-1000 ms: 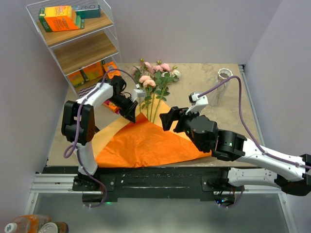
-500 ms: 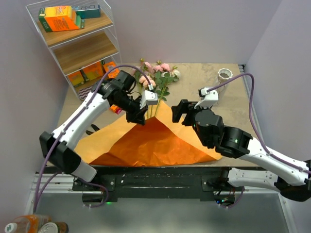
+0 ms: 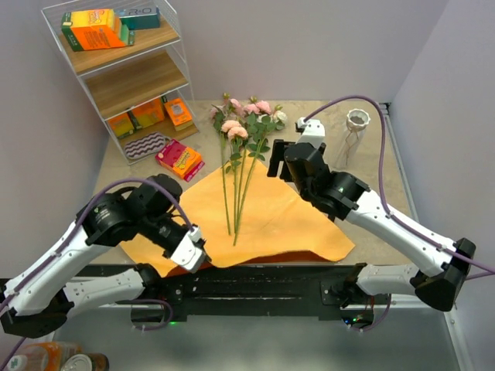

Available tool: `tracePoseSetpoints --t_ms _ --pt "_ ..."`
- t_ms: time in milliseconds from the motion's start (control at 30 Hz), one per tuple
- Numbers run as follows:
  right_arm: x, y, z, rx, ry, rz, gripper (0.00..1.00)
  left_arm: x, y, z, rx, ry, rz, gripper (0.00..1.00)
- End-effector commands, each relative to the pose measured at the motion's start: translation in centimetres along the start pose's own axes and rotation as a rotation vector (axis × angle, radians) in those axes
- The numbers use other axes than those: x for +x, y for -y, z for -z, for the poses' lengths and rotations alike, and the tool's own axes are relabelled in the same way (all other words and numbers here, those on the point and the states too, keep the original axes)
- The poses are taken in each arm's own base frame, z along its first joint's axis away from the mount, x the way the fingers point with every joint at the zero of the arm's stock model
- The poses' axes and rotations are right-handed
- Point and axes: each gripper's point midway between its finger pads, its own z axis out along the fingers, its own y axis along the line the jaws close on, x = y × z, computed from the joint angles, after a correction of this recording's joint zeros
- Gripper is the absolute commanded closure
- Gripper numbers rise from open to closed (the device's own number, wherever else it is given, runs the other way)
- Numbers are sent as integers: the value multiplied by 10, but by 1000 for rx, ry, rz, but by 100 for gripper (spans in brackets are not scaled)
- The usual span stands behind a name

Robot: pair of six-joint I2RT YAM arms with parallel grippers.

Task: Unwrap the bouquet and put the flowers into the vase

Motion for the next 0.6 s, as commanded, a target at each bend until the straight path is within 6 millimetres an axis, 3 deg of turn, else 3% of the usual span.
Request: tracePoseSetpoints --t_ms 0,67,167,200,400,500,533,567 --pt "-9 -12 -5 -41 -13 -21 19 -4 11 -15 105 38 -83 88" --pt "0 -12 -14 -18 -41 1 19 -2 16 -19 134 35 -133 78" --pt "10 -10 -23 16 -87 25 18 11 18 -27 161 -23 -199 25" --pt "16 -12 -26 14 -107 36 18 16 16 -28 162 -51 -211 1" --pt "47 -15 -35 -28 -139 18 20 6 -1 -19 102 -96 -361 1" --pt "73 -21 -33 -83 -207 25 23 -23 -7 -6 53 -45 -412 1" --pt "76 -36 -27 -165 -207 10 23 -35 -11 -1 35 -25 -421 1" --pt "102 -44 -17 -209 -238 52 24 -40 -12 2 24 -18 -404 1"
